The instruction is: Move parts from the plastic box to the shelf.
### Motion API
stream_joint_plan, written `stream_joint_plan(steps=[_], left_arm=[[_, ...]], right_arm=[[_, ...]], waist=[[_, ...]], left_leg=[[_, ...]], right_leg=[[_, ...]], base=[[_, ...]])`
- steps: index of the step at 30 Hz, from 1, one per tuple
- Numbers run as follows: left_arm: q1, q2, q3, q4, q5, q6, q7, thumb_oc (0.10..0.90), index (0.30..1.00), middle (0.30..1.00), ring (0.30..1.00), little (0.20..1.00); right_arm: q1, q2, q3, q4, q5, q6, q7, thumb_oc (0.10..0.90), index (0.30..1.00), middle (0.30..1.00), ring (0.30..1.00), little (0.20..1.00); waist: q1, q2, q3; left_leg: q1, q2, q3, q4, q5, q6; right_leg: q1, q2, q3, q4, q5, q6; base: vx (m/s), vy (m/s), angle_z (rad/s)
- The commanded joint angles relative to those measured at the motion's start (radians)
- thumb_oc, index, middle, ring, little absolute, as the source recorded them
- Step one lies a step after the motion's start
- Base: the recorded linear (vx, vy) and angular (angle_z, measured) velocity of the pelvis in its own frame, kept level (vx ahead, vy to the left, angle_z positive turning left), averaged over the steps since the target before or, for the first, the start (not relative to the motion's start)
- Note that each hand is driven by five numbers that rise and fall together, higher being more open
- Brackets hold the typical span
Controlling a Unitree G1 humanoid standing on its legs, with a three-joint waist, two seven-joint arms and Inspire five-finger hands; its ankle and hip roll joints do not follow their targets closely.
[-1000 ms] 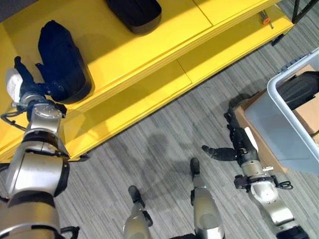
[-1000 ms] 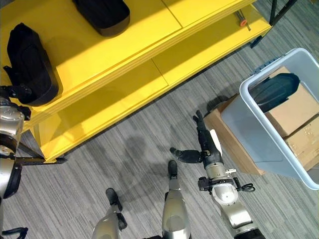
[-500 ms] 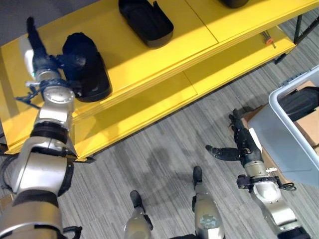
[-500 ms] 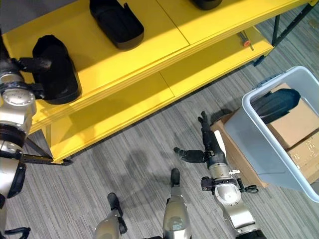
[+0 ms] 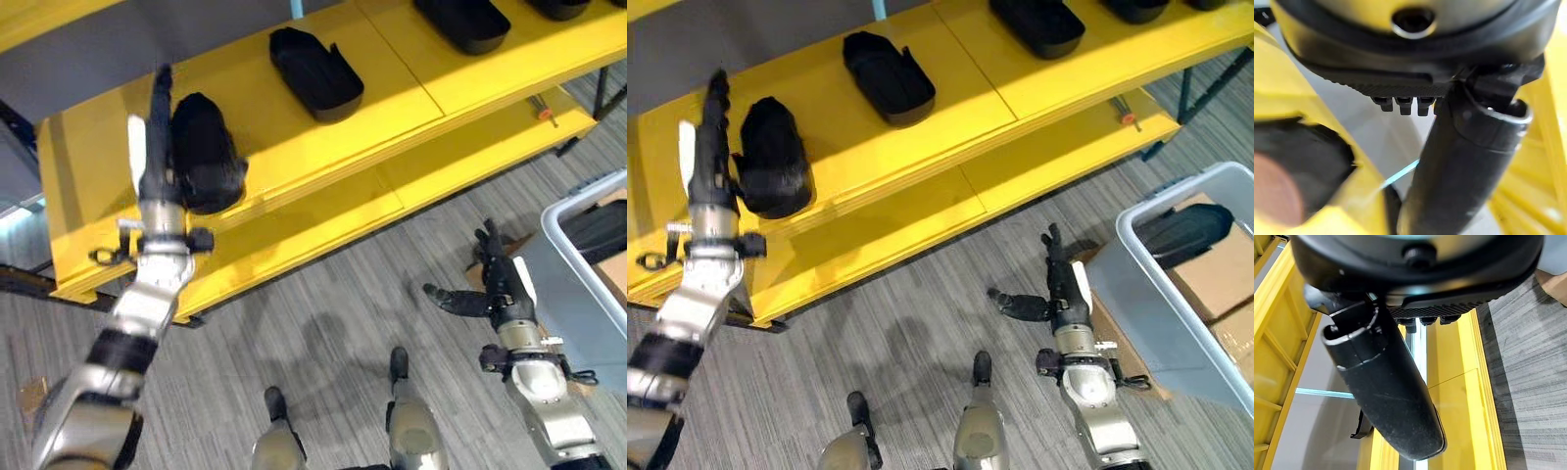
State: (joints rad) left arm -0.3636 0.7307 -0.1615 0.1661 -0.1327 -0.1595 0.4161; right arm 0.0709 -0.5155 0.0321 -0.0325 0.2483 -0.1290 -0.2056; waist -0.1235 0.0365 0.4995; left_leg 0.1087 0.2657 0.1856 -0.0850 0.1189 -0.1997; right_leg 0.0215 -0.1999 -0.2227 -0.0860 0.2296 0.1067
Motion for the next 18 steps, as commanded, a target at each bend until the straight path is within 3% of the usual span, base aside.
stream_joint_plan(steps=[1, 6, 9, 13, 18], left_arm=[[-0.043, 0.030, 0.113, -0.030, 0.181, -0.063, -0.035, 0.900, 1.000, 1.000, 1.000, 1.000], [0.144, -0.049, 0.159, -0.147, 0.376, -0.058, -0.060, 0.900, 1.000, 1.000, 1.000, 1.000], [0.202, -0.054, 0.154, -0.196, 0.581, -0.051, -0.023, 0.900, 1.000, 1.000, 1.000, 1.000], [0.299, -0.076, 0.171, -0.268, 0.674, -0.057, -0.038, 0.900, 1.000, 1.000, 1.000, 1.000], [0.347, -0.107, 0.130, -0.229, 0.770, -0.040, -0.031, 0.900, 1.000, 1.000, 1.000, 1.000]], right_arm=[[-0.018, -0.013, -0.058, -0.049, 0.002, -0.078, 0.013, 0.900, 1.000, 1.000, 1.000, 1.000], [-0.007, -0.003, -0.068, -0.043, -0.003, -0.079, 0.025, 0.900, 1.000, 1.000, 1.000, 1.000], [0.003, -0.001, -0.067, -0.045, -0.009, -0.086, 0.027, 0.900, 1.000, 1.000, 1.000, 1.000], [0.029, 0.012, -0.079, -0.051, -0.012, -0.084, 0.026, 0.900, 1.000, 1.000, 1.000, 1.000], [0.037, 0.029, -0.067, -0.054, -0.021, -0.086, 0.017, 0.900, 1.000, 1.000, 1.000, 1.000]], waist=[[0.035, -0.007, -0.140], [0.059, -0.024, -0.181], [0.074, -0.039, -0.199], [0.089, -0.050, -0.219], [0.100, -0.059, -0.220]], left_leg=[[0.075, 0.000, 0.057, -0.002, -0.082, 0.016], [0.056, 0.011, 0.052, -0.002, -0.073, 0.019], [0.048, 0.019, 0.052, -0.002, -0.070, 0.017], [0.046, 0.024, 0.049, -0.002, -0.070, 0.020], [0.059, 0.029, 0.051, -0.002, -0.071, 0.024]], right_leg=[[0.036, -0.068, -0.072, 0.057, -0.114, -0.015], [0.037, -0.059, -0.075, 0.056, -0.115, -0.019], [0.041, -0.053, -0.075, 0.054, -0.114, -0.018], [0.039, -0.048, -0.068, 0.057, -0.109, -0.018], [0.043, -0.042, -0.057, 0.072, -0.111, -0.018]], base=[[-0.02, -0.041, 0.08], [-0.05, -0.045, 0.13], [-0.03, -0.057, 0.07], [-0.01, -0.039, 0.01], [0.01, -0.011, -0.02]])
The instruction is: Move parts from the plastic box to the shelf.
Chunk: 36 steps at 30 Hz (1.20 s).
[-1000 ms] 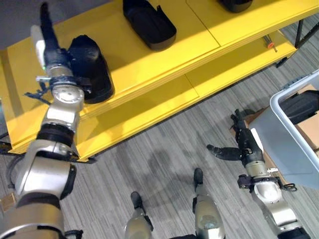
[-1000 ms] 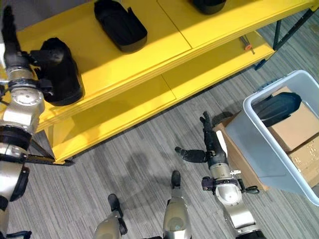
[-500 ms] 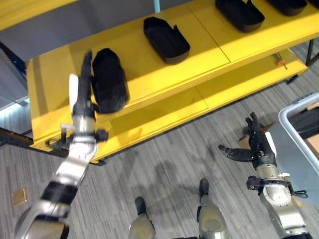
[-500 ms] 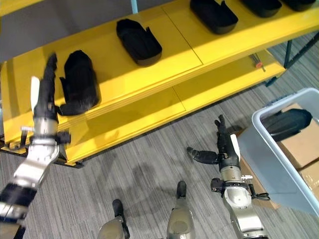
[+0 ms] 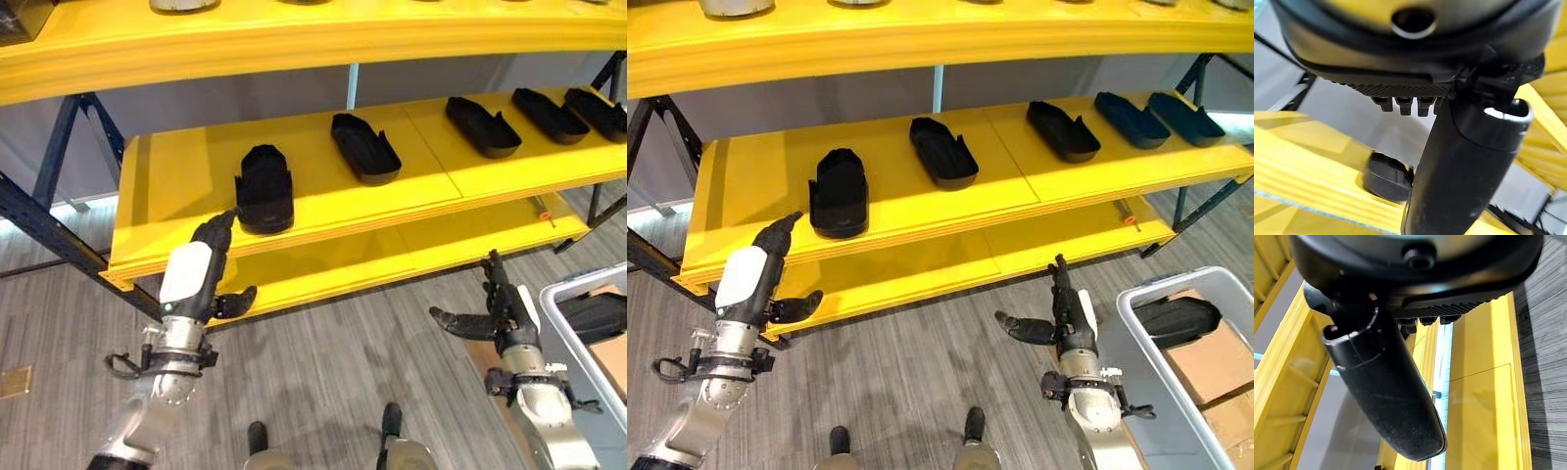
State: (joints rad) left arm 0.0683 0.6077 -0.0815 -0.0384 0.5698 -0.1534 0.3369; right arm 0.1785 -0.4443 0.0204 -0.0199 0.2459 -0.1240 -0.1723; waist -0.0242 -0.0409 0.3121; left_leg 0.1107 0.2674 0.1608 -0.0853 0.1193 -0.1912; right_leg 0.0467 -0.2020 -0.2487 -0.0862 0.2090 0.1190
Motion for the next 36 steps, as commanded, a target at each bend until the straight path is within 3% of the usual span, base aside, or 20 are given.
stream_joint_plan(steps=[1, 7, 14, 36], left_arm=[[-0.079, 0.013, 0.043, -0.020, 0.082, -0.045, 0.046, 0.900, 1.000, 1.000, 1.000, 1.000], [-0.056, 0.003, -0.013, 0.060, 0.177, -0.036, 0.050, 0.900, 1.000, 1.000, 1.000, 1.000], [-0.132, -0.017, -0.099, 0.260, 0.238, 0.011, 0.074, 0.900, 1.000, 1.000, 1.000, 1.000], [-0.403, -0.050, -0.187, 0.479, 0.183, 0.095, 0.180, 0.900, 1.000, 1.000, 1.000, 1.000]], right_arm=[[-0.069, -0.041, -0.054, -0.068, -0.022, -0.090, -0.017, 0.900, 1.000, 1.000, 1.000, 1.000], [-0.077, -0.028, -0.046, -0.067, -0.041, -0.086, -0.033, 0.900, 1.000, 1.000, 1.000, 1.000], [-0.104, -0.021, -0.021, -0.071, -0.044, -0.088, -0.042, 0.900, 1.000, 1.000, 1.000, 1.000], [-0.170, -0.040, 0.033, -0.053, -0.035, -0.102, -0.074, 0.900, 1.000, 1.000, 1.000, 1.000]], waist=[[0.002, 0.017, -0.031], [0.006, 0.006, -0.012], [0.001, -0.010, 0.019], [-0.010, -0.044, 0.075]], left_leg=[[0.060, 0.027, 0.077, -0.002, -0.071, 0.016], [0.072, 0.026, 0.082, -0.002, -0.072, 0.014], [0.076, 0.025, 0.085, -0.002, -0.068, 0.010], [0.062, 0.020, 0.086, -0.002, -0.069, 0.010]], right_leg=[[0.019, -0.038, -0.030, 0.073, -0.090, -0.031], [0.018, -0.037, -0.027, 0.077, -0.085, -0.028], [0.015, -0.037, -0.020, 0.082, -0.083, -0.026], [-0.022, -0.035, -0.008, 0.095, -0.074, -0.024]], base=[[0.01, -0.011, -0.05], [0.01, -0.002, -0.06], [0.00, 0.007, -0.01], [0.01, 0.003, 0.00]])
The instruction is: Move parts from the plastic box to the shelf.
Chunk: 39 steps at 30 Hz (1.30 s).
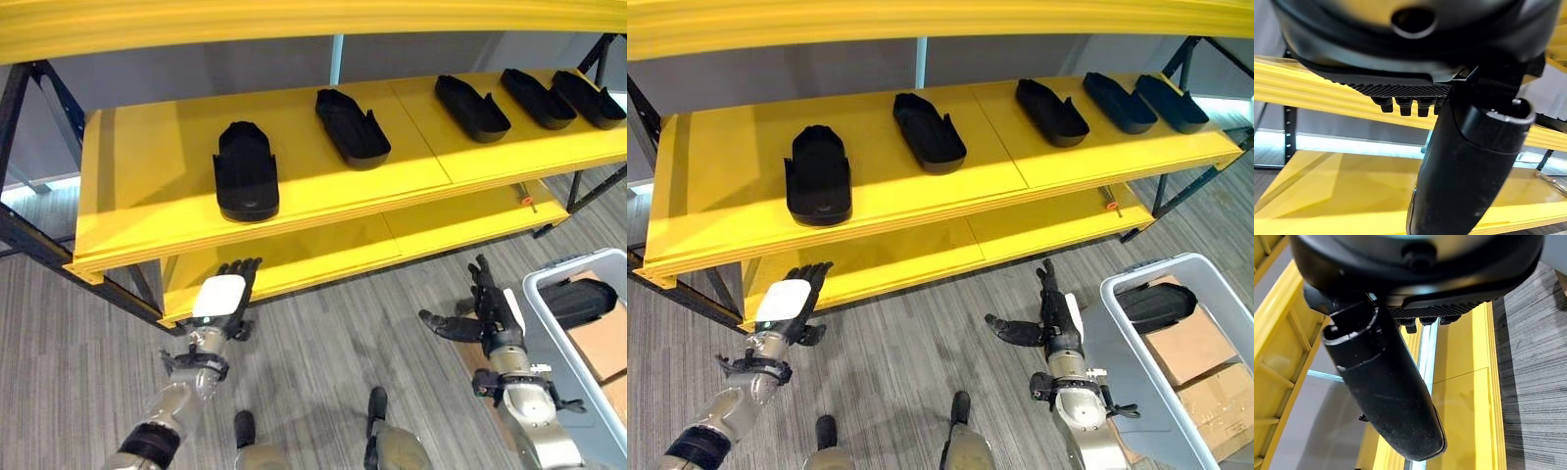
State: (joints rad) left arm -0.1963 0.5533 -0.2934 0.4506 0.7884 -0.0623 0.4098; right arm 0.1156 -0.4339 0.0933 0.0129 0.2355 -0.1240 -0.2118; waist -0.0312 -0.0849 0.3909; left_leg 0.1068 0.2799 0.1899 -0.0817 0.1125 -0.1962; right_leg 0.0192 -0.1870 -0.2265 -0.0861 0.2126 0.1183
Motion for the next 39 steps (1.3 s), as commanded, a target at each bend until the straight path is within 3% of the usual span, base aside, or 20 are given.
stream_joint_plan(steps=[1, 20, 39], left_arm=[[-0.145, 0.005, 0.022, -0.007, -0.037, 0.004, 0.109, 0.900, 1.000, 1.000, 1.000, 1.000], [-0.249, 0.016, -0.004, 0.037, -0.082, 0.026, 0.151, 0.900, 1.000, 1.000, 1.000, 1.000], [-0.242, 0.060, 0.056, -0.046, -0.062, 0.032, 0.167, 0.900, 1.000, 1.000, 1.000, 1.000]], right_arm=[[-0.109, -0.050, -0.036, -0.084, -0.024, -0.101, -0.034, 0.900, 1.000, 1.000, 1.000, 1.000], [-0.151, -0.065, -0.018, -0.071, -0.023, -0.107, -0.054, 0.900, 1.000, 1.000, 1.000, 1.000], [-0.143, -0.051, -0.029, -0.074, -0.025, -0.107, -0.055, 0.900, 1.000, 1.000, 1.000, 1.000]], waist=[[-0.004, 0.002, -0.005], [-0.022, 0.007, -0.008], [-0.024, 0.011, -0.019]], left_leg=[[0.071, 0.010, 0.058, -0.006, -0.071, 0.014], [0.061, 0.005, 0.058, -0.006, -0.084, 0.017], [0.056, 0.000, 0.059, -0.006, -0.086, 0.015]], right_leg=[[0.009, -0.048, -0.030, 0.095, -0.085, -0.020], [-0.018, -0.048, -0.020, 0.094, -0.078, -0.018], [-0.025, -0.054, -0.020, 0.092, -0.069, -0.018]], base=[[0.00, 0.000, 0.00], [0.02, 0.010, -0.03], [0.00, 0.000, 0.00]])
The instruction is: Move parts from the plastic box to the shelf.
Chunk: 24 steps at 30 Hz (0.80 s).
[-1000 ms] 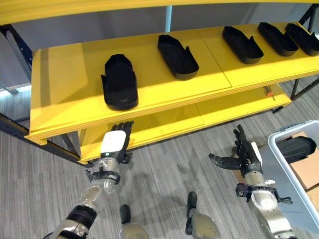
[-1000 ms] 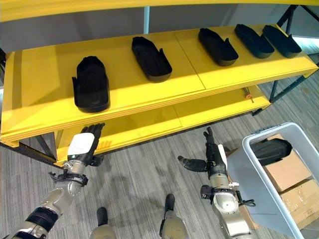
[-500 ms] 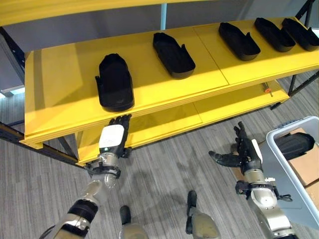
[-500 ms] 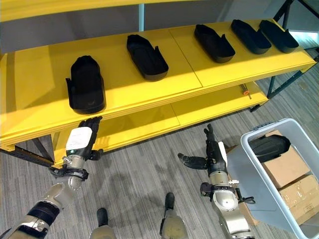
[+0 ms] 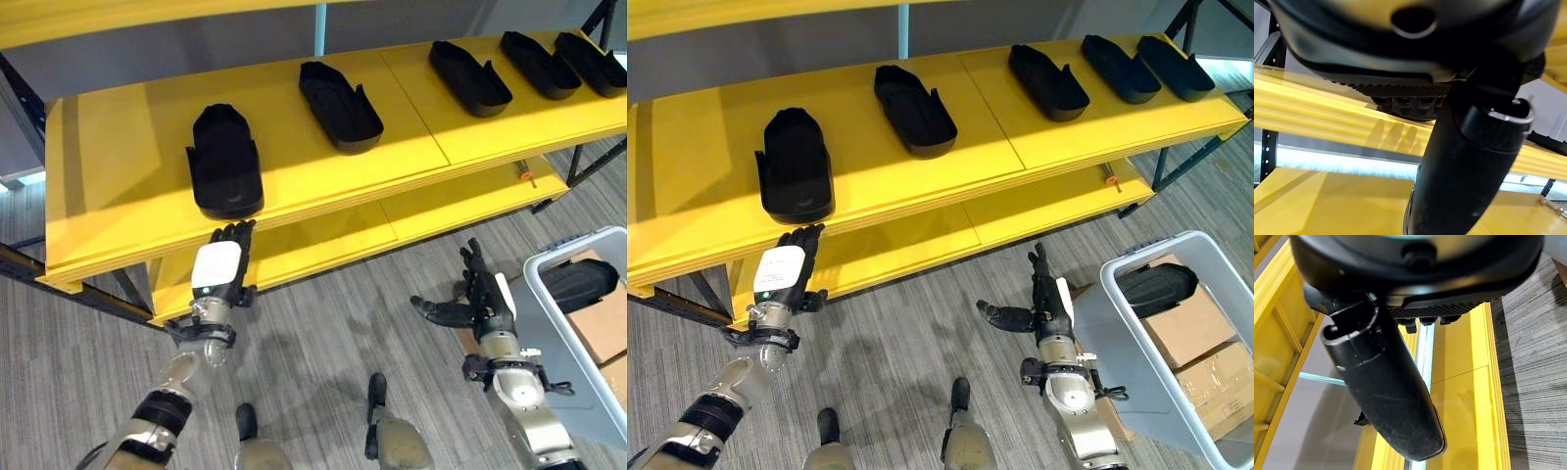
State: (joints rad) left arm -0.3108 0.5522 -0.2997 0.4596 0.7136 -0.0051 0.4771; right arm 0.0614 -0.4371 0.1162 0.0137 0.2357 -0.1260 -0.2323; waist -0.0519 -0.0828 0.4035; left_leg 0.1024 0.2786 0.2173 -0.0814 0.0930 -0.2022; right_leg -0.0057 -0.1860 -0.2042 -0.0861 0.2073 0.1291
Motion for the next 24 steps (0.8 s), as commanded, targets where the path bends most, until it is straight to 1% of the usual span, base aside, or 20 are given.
stream_joint_plan(steps=[1, 6, 7, 8, 10, 11, 14, 15, 16, 24], left_arm=[[-0.129, 0.065, 0.064, -0.052, 0.013, -0.024, 0.101, 0.900, 1.000, 1.000, 1.000, 1.000], [-0.144, 0.071, 0.059, -0.043, 0.010, -0.026, 0.099, 0.900, 1.000, 1.000, 1.000, 1.000], [-0.149, 0.072, 0.055, -0.039, 0.010, -0.026, 0.099, 0.900, 1.000, 1.000, 1.000, 1.000], [-0.153, 0.071, 0.052, -0.032, 0.007, -0.026, 0.097, 0.900, 1.000, 1.000, 1.000, 1.000], [-0.165, 0.071, 0.042, -0.011, 0.003, -0.026, 0.095, 0.900, 1.000, 1.000, 1.000, 1.000], [-0.167, 0.071, 0.041, -0.010, 0.003, -0.026, 0.096, 0.900, 1.000, 1.000, 1.000, 1.000], [-0.192, 0.069, 0.020, 0.027, -0.004, -0.025, 0.091, 0.900, 1.000, 1.000, 1.000, 1.000], [-0.201, 0.068, 0.011, 0.046, -0.006, -0.025, 0.092, 0.900, 1.000, 1.000, 1.000, 1.000], [-0.209, 0.065, 0.003, 0.063, -0.012, -0.024, 0.089, 0.900, 1.000, 1.000, 1.000, 1.000], [-0.264, 0.042, -0.059, 0.207, -0.050, -0.023, 0.085, 0.900, 1.000, 1.000, 1.000, 1.000]], right_arm=[[-0.088, -0.048, -0.052, -0.075, -0.025, -0.104, -0.034, 0.900, 1.000, 1.000, 1.000, 1.000], [-0.087, -0.049, -0.053, -0.076, -0.020, -0.105, -0.032, 0.900, 1.000, 1.000, 1.000, 1.000], [-0.087, -0.049, -0.051, -0.075, -0.019, -0.105, -0.031, 0.900, 1.000, 1.000, 1.000, 1.000], [-0.088, -0.049, -0.053, -0.075, -0.020, -0.105, -0.032, 0.900, 1.000, 1.000, 1.000, 1.000], [-0.088, -0.050, -0.051, -0.074, -0.019, -0.105, -0.031, 0.900, 1.000, 1.000, 1.000, 1.000], [-0.089, -0.050, -0.052, -0.075, -0.019, -0.105, -0.031, 0.900, 1.000, 1.000, 1.000, 1.000], [-0.092, -0.056, -0.052, -0.071, -0.019, -0.105, -0.030, 0.900, 1.000, 1.000, 1.000, 1.000], [-0.094, -0.056, -0.053, -0.071, -0.018, -0.106, -0.031, 0.900, 1.000, 1.000, 1.000, 1.000], [-0.094, -0.058, -0.050, -0.071, -0.017, -0.107, -0.030, 0.900, 1.000, 1.000, 1.000, 1.000], [-0.108, -0.069, -0.032, -0.069, -0.011, -0.112, -0.027, 0.900, 1.000, 1.000, 1.000, 1.000]], waist=[[-0.003, 0.010, -0.032], [-0.007, 0.008, -0.034], [-0.008, 0.011, -0.034], [-0.009, 0.009, -0.033], [-0.010, 0.012, -0.033], [-0.010, 0.010, -0.031], [-0.014, 0.015, -0.032], [-0.015, 0.012, -0.031], [-0.016, 0.015, -0.031], [-0.029, 0.011, -0.022]], left_leg=[[0.060, 0.001, 0.031, -0.006, -0.067, 0.020], [0.059, 0.002, 0.033, -0.006, -0.068, 0.018], [0.065, 0.005, 0.035, -0.006, -0.077, 0.017], [0.060, 0.002, 0.034, -0.006, -0.068, 0.018], [0.065, 0.004, 0.037, -0.006, -0.078, 0.016], [0.061, 0.002, 0.036, -0.006, -0.070, 0.018], [0.066, 0.003, 0.039, -0.006, -0.078, 0.016], [0.060, 0.000, 0.037, -0.006, -0.069, 0.018], [0.065, 0.003, 0.039, -0.006, -0.078, 0.016], [0.066, 0.003, 0.042, -0.006, -0.075, 0.016]], right_leg=[[-0.001, -0.055, -0.041, 0.092, -0.064, -0.029], [-0.002, -0.057, -0.043, 0.090, -0.063, -0.028], [0.002, -0.055, -0.044, 0.089, -0.069, -0.025], [-0.003, -0.058, -0.044, 0.091, -0.062, -0.027], [0.001, -0.055, -0.044, 0.091, -0.069, -0.024], [-0.003, -0.057, -0.044, 0.092, -0.063, -0.027], [0.001, -0.053, -0.042, 0.090, -0.069, -0.022], [-0.006, -0.056, -0.042, 0.092, -0.061, -0.025], [-0.002, -0.053, -0.042, 0.091, -0.068, -0.021], [-0.009, -0.052, -0.037, 0.093, -0.066, -0.019]], base=[[0.00, 0.000, 0.00], [0.01, 0.001, 0.00], [0.00, 0.000, 0.00], [0.00, 0.000, 0.00], [0.00, 0.000, 0.00], [0.00, 0.000, 0.00], [0.01, 0.004, 0.00], [0.00, 0.000, 0.00], [0.00, 0.000, 0.00], [0.00, 0.001, 0.00]])
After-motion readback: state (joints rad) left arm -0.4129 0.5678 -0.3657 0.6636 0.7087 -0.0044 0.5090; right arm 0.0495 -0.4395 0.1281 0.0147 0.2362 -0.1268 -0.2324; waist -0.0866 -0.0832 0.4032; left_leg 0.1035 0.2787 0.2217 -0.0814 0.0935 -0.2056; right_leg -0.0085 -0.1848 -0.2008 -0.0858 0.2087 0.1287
